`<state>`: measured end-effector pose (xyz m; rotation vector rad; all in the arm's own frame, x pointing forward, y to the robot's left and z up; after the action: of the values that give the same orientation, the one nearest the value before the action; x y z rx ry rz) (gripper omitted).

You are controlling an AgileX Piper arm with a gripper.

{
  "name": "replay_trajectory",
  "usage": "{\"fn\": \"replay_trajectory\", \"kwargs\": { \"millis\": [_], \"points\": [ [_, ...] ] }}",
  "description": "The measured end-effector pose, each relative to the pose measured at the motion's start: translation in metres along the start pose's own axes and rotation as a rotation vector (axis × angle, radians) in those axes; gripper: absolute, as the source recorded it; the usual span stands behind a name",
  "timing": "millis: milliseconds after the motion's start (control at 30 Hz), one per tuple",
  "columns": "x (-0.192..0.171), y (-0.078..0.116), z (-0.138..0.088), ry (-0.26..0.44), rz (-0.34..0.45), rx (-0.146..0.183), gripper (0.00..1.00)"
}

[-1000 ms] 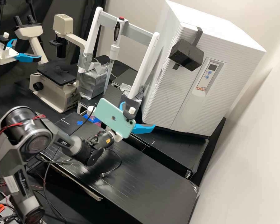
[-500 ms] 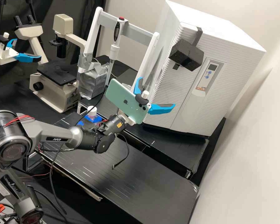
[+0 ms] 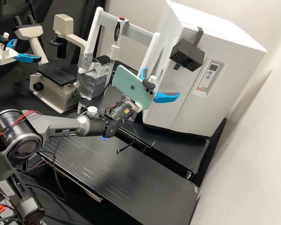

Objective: Open the door

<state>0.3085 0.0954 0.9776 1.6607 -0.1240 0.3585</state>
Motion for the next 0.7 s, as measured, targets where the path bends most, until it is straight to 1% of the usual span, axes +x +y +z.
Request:
{"fn": "replay_trajectory", "kwargs": {
  "millis": [133,167,333,500,700],
  "points": [
    [0.006,-0.003,0.004,-0.031,-0.014,-0.008,1.00],
    [0.007,-0.002,0.004,-0.031,-0.014,-0.008,0.00],
    [0.014,-0.004,0.007,-0.035,-0.015,-0.009,0.00],
    [0.021,-0.003,0.009,-0.040,-0.007,-0.001,0.00],
    [0.023,-0.001,0.012,-0.053,-0.006,-0.003,0.00]
  ]
}}
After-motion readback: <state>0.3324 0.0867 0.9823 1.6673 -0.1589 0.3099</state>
